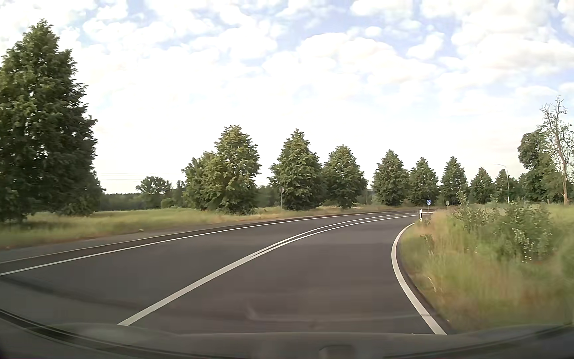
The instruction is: Follow the waypoints while adhering to traffic rules and regulations
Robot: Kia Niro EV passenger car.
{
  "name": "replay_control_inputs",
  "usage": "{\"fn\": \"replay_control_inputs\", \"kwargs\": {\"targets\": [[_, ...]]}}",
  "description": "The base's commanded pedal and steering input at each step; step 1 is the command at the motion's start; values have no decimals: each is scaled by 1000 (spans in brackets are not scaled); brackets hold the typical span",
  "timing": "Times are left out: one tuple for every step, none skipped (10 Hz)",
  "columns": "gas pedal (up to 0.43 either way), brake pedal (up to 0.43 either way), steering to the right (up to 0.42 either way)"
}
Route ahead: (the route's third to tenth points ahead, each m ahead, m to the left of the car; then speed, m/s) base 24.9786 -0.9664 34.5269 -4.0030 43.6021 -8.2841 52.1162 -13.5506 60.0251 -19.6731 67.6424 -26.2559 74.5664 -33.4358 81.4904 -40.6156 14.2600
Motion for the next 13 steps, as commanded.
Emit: {"fn": "replay_control_inputs", "kwargs": {"targets": [[0,30,76],[0,30,76],[0,30,76],[0,30,74],[0,30,72],[8,30,72],[8,30,72],[8,30,71],[20,30,70],[20,30,68],[20,24,65],[20,30,64],[28,30,63]]}}
